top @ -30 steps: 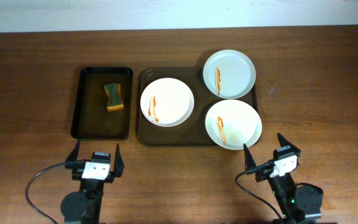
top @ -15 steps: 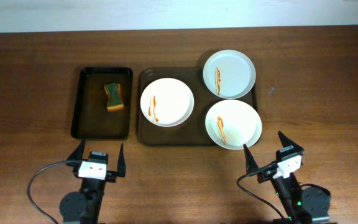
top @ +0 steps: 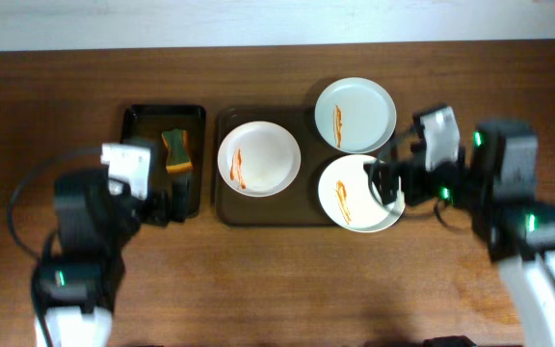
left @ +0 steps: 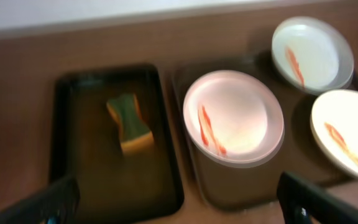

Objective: Clean dirty plates on tray and stack at the side

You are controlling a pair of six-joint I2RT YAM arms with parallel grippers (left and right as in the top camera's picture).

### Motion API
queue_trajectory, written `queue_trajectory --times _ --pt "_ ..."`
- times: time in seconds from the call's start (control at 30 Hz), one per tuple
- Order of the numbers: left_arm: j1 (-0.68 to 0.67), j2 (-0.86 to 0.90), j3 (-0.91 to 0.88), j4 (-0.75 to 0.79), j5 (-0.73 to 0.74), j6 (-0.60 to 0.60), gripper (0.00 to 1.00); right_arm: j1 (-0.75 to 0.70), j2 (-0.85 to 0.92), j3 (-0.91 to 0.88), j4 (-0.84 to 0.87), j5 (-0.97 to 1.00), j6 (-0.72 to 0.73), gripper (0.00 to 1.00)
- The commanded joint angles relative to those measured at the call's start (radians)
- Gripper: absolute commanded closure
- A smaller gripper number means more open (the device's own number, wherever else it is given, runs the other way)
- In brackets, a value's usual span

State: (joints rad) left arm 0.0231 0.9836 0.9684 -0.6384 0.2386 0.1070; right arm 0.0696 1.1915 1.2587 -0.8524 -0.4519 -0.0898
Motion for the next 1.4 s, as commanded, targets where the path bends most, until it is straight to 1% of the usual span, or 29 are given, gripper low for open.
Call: queue_trajectory --times 0.0,0.03,0.07,0.1,0.13,0.17,0.2,0.23,0.27,0.3,0.33,0.37,0.43,0.53,0.6,0.77,0.83,0.87,0.97,1.0,1.03,1.07,1.1,1.13,1.23,1.33,1.37 --pt "0.003 0.237 0.223 -0.168 0.145 -0.009 0.0 0.042 0.209 0.209 -0.087 -0.046 -0.007 0.02" --pt "0.003 0.286 0.245 -0.192 0.159 -0.009 0.0 0.046 0.266 0.235 -0.06 -0.072 0.01 0.02" --pt "0.003 0.343 0.246 -0.177 0.166 -0.015 0.0 0.047 0.308 0.238 -0.037 -0.113 0.048 0.02" --pt "0.003 0.398 0.246 -0.179 0.206 -0.032 0.0 0.049 0.358 0.238 0.02 -0.202 0.076 0.02" --pt "0.003 0.45 0.246 -0.188 0.227 -0.032 0.0 0.057 0.405 0.238 0.068 -0.225 0.087 0.06" --pt "0.003 0.485 0.246 -0.183 0.251 -0.032 0.0 0.069 0.442 0.238 0.102 -0.207 0.13 0.11" --pt "0.003 0.504 0.246 -0.177 0.254 -0.032 0.0 0.09 0.484 0.238 0.129 -0.141 0.21 0.15" --pt "0.003 0.529 0.246 -0.162 0.228 -0.044 0.0 0.129 0.544 0.238 0.156 -0.035 0.289 0.16" --pt "0.003 0.531 0.248 -0.156 0.145 -0.119 0.0 0.164 0.592 0.239 0.171 0.04 0.345 0.18" --pt "0.003 0.531 0.257 -0.157 0.057 -0.185 0.03 0.201 0.643 0.24 0.19 0.106 0.388 0.21" --pt "0.001 0.531 0.27 -0.156 0.011 -0.213 0.09 0.231 0.683 0.24 0.208 0.156 0.418 0.26" --pt "-0.006 0.531 0.281 -0.155 -0.021 -0.232 0.1 0.257 0.718 0.24 0.227 0.2 0.451 0.32" --pt "-0.03 0.531 0.284 -0.14 -0.059 -0.234 0.1 0.288 0.762 0.24 0.261 0.256 0.496 0.37" --pt "-0.092 0.531 0.284 -0.1 -0.168 -0.234 0.1 0.323 0.82 0.24 0.312 0.293 0.527 0.46" --pt "-0.108 0.531 0.283 -0.068 -0.187 -0.235 0.1 0.334 0.848 0.24 0.348 0.314 0.545 0.54" --pt "-0.106 0.565 0.283 -0.033 -0.218 -0.249 0.09 0.352 0.927 0.24 0.44 0.345 0.546 0.6" --pt "-0.106 0.576 0.283 -0.028 -0.218 -0.249 0.08 0.356 0.945 0.24 0.449 0.356 0.552 0.61" --pt "-0.106 0.584 0.283 -0.027 -0.218 -0.249 0.08 0.357 0.958 0.24 0.454 0.356 0.553 0.64" --pt "-0.106 0.602 0.283 -0.028 -0.217 -0.25 0.03 0.363 0.982 0.24 0.446 0.359 0.571 0.69" --pt "-0.106 0.611 0.283 -0.028 -0.217 -0.252 0.03 0.364 0.991 0.24 0.43 0.351 0.586 0.73" --pt "-0.101 0.615 0.283 -0.027 -0.217 -0.252 0.03 0.364 0.993 0.24 0.404 0.349 0.603 0.79" --pt "-0.099 0.617 0.283 -0.029 -0.218 -0.252 0.03 0.364 0.993 0.24 0.384 0.332 0.604 0.86" --pt "-0.099 0.617 0.283 -0.031 -0.218 -0.252 0.03 0.361 0.993 0.24 0.359 0.303 0.604 0.95" --pt "-0.099 0.617 0.283 -0.03 -0.218 -0.252 0.02 0.349 0.993 0.24 0.33 0.271 0.604 0.96" --pt "-0.099 0.617 0.283 -0.029 -0.222 -0.251 0.01 0.307 0.991 0.284 0.219 0.262 0.598 0.96" --pt "-0.099 0.619 0.283 -0.027 -0.222 -0.248 0.02 0.273 0.991 0.332 0.124 0.28 0.517 0.96" --pt "-0.099 0.624 0.283 -0.021 -0.229 -0.246 0.04 0.271 0.991 0.332 0.119 0.28 0.504 0.96"
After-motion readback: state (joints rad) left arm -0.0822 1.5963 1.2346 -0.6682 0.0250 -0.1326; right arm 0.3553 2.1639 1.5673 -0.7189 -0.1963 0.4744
